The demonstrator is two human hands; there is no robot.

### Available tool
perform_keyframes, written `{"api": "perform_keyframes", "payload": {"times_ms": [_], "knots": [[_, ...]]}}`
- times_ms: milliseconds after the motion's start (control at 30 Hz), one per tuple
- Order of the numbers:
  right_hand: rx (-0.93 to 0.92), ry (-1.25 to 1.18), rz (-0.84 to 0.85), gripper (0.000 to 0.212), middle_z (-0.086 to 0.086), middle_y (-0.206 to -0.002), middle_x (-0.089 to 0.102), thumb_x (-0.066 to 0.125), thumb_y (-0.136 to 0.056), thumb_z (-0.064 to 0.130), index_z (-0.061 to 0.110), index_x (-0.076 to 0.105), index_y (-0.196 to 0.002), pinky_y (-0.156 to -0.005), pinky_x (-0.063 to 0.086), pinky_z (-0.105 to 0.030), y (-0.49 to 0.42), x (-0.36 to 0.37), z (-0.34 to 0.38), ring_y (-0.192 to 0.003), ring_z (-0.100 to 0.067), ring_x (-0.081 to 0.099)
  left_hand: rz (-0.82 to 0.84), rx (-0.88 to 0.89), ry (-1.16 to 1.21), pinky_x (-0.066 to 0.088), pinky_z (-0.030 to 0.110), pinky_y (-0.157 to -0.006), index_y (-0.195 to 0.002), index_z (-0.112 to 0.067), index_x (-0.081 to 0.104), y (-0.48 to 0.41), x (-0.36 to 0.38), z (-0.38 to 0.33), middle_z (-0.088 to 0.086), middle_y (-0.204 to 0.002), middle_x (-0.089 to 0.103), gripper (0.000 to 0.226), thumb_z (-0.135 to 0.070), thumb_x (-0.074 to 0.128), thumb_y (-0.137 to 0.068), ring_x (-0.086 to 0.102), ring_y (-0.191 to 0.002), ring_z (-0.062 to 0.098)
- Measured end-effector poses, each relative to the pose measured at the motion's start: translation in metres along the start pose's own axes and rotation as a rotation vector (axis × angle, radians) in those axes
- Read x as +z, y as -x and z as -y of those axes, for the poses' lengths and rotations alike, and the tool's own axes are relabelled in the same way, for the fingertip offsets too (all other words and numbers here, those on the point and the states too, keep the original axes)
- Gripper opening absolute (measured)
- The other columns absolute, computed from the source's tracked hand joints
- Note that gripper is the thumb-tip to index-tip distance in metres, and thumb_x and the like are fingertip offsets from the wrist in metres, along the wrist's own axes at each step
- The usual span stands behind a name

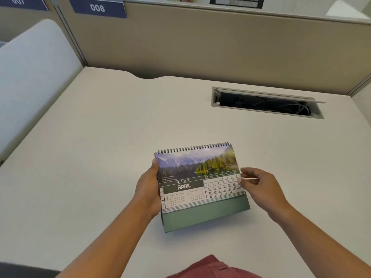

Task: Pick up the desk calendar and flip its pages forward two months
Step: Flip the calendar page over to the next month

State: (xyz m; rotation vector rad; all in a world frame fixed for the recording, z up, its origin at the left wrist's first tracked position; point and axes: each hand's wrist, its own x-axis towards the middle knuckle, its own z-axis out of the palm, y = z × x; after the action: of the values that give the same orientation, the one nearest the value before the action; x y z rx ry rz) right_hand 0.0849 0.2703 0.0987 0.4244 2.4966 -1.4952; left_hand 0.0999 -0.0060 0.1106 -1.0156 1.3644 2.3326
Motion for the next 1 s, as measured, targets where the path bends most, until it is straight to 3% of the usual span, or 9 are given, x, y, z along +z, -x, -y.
{"api": "perform_keyframes", "payload": {"times_ms": [200, 333, 533, 767, 900, 1000], "knots": [[-0.047, 0.076, -0.022, 0.026, 0.009, -0.094, 0.071, 0.074, -0.083, 0.018, 0.021, 0.072, -0.109, -0.064, 0.047, -0.013, 0.026, -0.002, -0.005, -0.08, -0.015, 0.066, -0.009, -0.013, 0.108, 0.061, 0.053, -0.074, -0.114, -0.009, 0.07, 0.003, 0.0, -0.003, 0.019, -0.104, 0.079, 0.05, -0.051, 0.046, -0.099, 0.076, -0.09, 0.041], [-0.046, 0.079, -0.071, 0.028, 0.01, -0.101, 0.068, 0.073, -0.083, 0.018, 0.023, 0.067, -0.11, -0.066, 0.048, -0.023, 0.034, -0.004, -0.001, -0.076, -0.016, 0.064, 0.011, -0.008, 0.115, 0.059, 0.059, -0.078, -0.115, -0.01, 0.07, 0.006, 0.002, -0.003, 0.021, -0.107, 0.078, 0.051, -0.053, 0.047, -0.098, 0.075, -0.092, 0.044], [-0.025, 0.077, -0.094, 0.026, 0.009, -0.097, 0.069, 0.074, -0.082, 0.02, 0.023, 0.068, -0.107, -0.064, 0.046, -0.024, 0.041, -0.007, 0.001, -0.07, -0.016, 0.062, 0.067, -0.01, 0.154, 0.058, 0.061, -0.081, -0.12, -0.012, 0.069, 0.013, 0.005, -0.002, 0.022, -0.109, 0.077, 0.058, -0.06, 0.048, -0.094, 0.074, -0.095, 0.046], [0.1, -0.159, -0.05, 0.008, -0.008, -0.086, 0.071, 0.074, -0.083, 0.012, 0.009, 0.069, -0.088, -0.069, 0.048, -0.033, 0.049, -0.013, 0.005, -0.081, -0.023, 0.062, 0.143, 0.019, 0.201, 0.057, 0.056, -0.083, -0.114, -0.01, 0.072, 0.02, -0.002, -0.001, 0.023, -0.109, 0.077, 0.082, -0.079, 0.038, -0.084, 0.074, -0.094, 0.047], [0.205, -0.287, 0.021, 0.008, -0.002, -0.076, 0.073, 0.071, -0.085, 0.013, 0.012, 0.071, -0.093, -0.068, 0.049, -0.032, 0.058, -0.02, 0.014, -0.069, -0.017, 0.061, 0.152, 0.033, 0.202, 0.056, 0.057, -0.083, -0.111, -0.01, 0.073, 0.026, -0.004, -0.001, 0.024, -0.108, 0.077, 0.082, -0.079, 0.039, -0.084, 0.074, -0.093, 0.047], [0.316, -0.368, 0.133, 0.014, -0.006, -0.085, 0.074, 0.068, -0.087, 0.014, 0.007, 0.075, -0.098, -0.065, 0.05, -0.029, 0.062, -0.023, 0.022, -0.071, -0.017, 0.06, 0.164, 0.047, 0.198, 0.058, 0.057, -0.08, -0.114, -0.01, 0.071, 0.031, -0.005, 0.0, 0.023, -0.109, 0.077, 0.08, -0.078, 0.04, -0.084, 0.074, -0.093, 0.046]]}}
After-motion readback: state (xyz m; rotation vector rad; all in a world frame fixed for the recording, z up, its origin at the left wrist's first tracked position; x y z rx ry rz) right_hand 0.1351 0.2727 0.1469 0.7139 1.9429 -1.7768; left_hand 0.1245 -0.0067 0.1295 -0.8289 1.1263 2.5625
